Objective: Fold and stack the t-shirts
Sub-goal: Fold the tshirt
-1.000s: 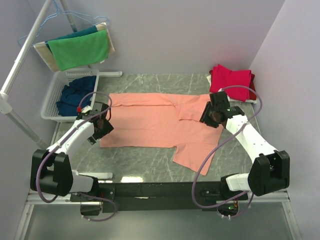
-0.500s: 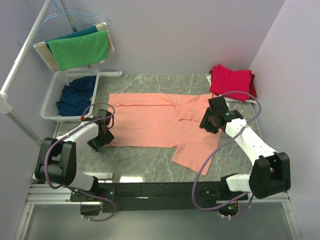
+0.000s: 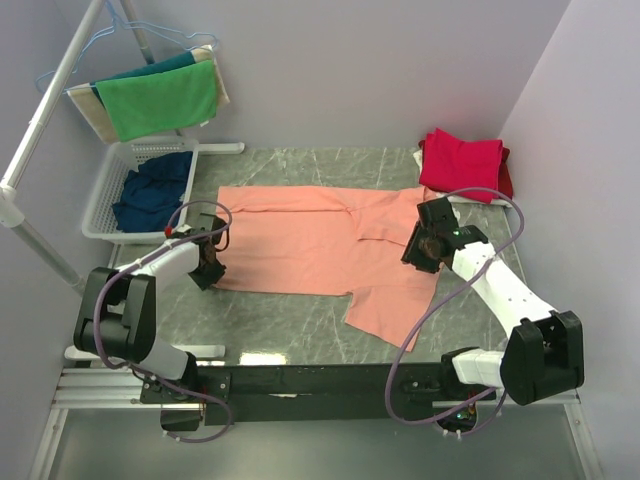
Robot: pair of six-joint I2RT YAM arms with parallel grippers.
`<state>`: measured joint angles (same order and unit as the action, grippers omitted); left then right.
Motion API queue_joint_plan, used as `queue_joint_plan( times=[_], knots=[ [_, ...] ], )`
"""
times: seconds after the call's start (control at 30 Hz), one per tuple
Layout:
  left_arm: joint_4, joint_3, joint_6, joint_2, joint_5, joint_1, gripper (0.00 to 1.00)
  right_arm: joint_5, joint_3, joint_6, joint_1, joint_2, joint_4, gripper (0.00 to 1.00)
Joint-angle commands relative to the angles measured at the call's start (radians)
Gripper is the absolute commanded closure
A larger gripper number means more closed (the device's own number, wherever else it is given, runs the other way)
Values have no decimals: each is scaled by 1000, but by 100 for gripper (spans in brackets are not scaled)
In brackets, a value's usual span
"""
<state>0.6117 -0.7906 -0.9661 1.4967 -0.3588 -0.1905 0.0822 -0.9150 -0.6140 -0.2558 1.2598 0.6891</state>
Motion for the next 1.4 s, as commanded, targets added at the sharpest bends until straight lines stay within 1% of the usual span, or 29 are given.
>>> queue_joint_plan(
  times=[0.0, 0.03, 0.1, 0.13, 0.23, 0.47, 0.63, 0.77, 0.8, 0.83, 0.87, 1.17, 1.23, 1.37],
  knots=[
    [8, 21, 0, 48, -2, 10, 73, 30, 11, -10, -8, -28, 29, 55],
    [10, 19, 1, 46, -2, 10, 77, 30, 11, -12, -8, -28, 29, 55],
    [19, 17, 0, 39, -5, 10, 81, 31, 13, -13, -8, -23, 36, 56],
    [23, 16, -2, 36, -6, 10, 88, 28, 13, -15, -8, -23, 39, 56],
    [43, 8, -2, 19, -8, 10, 99, 11, 16, -24, -8, -28, 58, 57],
    [112, -19, -5, -68, -23, 10, 99, -5, 74, -69, -28, -85, 136, 57],
    [148, -50, 6, -124, -37, 10, 99, -10, 186, -111, -77, -74, 181, 58],
    [143, -64, 13, -122, -22, 10, 99, -50, 306, -164, -131, -114, 155, 59],
    [138, -61, 15, -122, -14, 8, 99, -44, 311, -196, -158, -120, 165, 61],
    [135, -58, 15, -122, -11, 8, 99, -15, 305, -216, -187, -114, 174, 60],
    [131, -55, 17, -122, -9, 8, 99, -25, 306, -227, -207, -109, 174, 60],
    [131, -59, 40, -124, -12, 8, 99, -59, 413, -325, -270, -134, 144, 60],
    [129, -64, 44, -121, -12, 8, 99, -44, 418, -346, -290, -149, 167, 60],
    [120, -65, 50, -109, -9, 8, 99, 37, 386, -397, -327, -186, 236, 60]
  ],
)
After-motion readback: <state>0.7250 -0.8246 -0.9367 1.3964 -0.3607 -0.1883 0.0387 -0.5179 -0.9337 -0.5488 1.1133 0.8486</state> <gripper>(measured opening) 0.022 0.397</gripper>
